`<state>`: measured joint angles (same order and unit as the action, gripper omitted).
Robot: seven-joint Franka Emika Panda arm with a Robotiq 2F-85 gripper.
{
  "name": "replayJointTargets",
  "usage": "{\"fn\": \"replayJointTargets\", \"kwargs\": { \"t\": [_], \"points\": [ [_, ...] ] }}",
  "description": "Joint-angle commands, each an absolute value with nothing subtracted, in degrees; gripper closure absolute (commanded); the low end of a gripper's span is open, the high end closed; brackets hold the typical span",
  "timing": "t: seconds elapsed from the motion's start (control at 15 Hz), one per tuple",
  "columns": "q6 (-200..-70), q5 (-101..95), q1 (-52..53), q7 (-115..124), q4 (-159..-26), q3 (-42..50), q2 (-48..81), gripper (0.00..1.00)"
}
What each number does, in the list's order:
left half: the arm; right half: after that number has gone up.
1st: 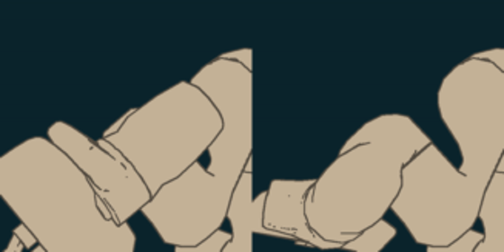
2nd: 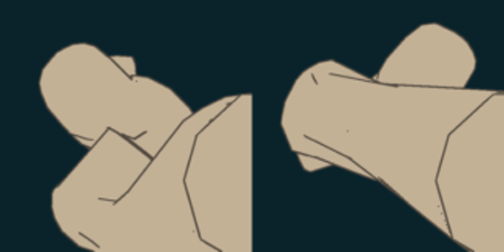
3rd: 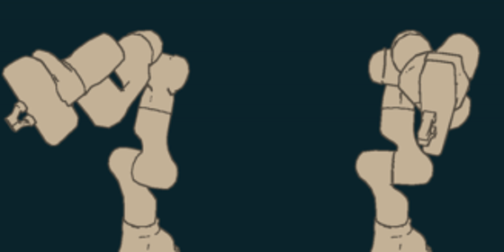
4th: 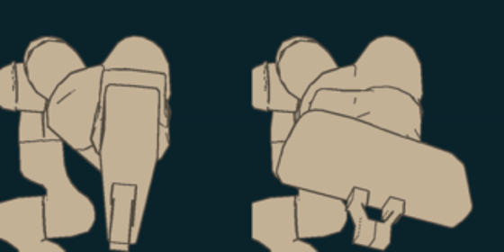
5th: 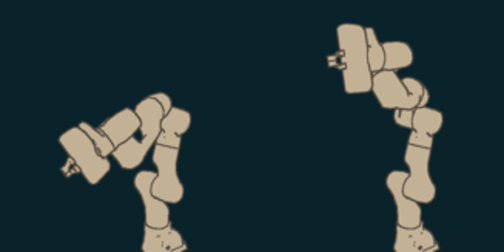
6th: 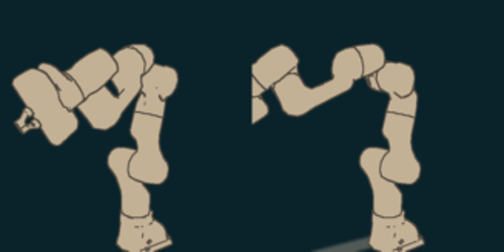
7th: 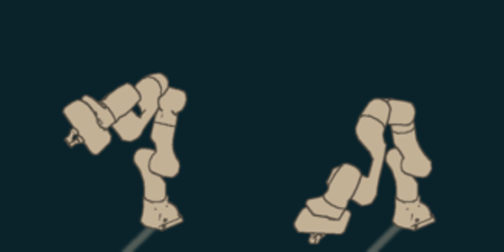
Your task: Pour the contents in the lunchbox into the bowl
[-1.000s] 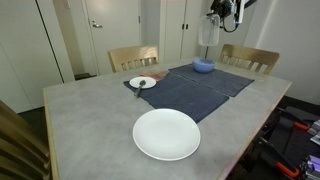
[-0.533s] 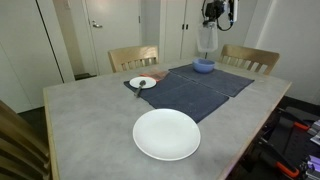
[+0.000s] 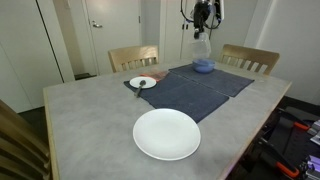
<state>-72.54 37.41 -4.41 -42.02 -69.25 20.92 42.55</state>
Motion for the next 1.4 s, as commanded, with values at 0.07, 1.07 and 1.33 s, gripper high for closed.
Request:
{"fn": "replayJointTargets", "kwargs": {
  "t": [0.07, 1.07, 1.33],
  "points": [
    [-88.3, 26.7, -4.4, -40.9, -83.2, 10.7, 33.7, 0.98],
    [-131.8, 14.3, -4.5, -41.3, -124.2, -1.4, 18.1, 0.98],
    [-141.6, 16.9, -5.0, -43.0, -130.3, -4.9, 17.6, 0.98]
  ]
}}
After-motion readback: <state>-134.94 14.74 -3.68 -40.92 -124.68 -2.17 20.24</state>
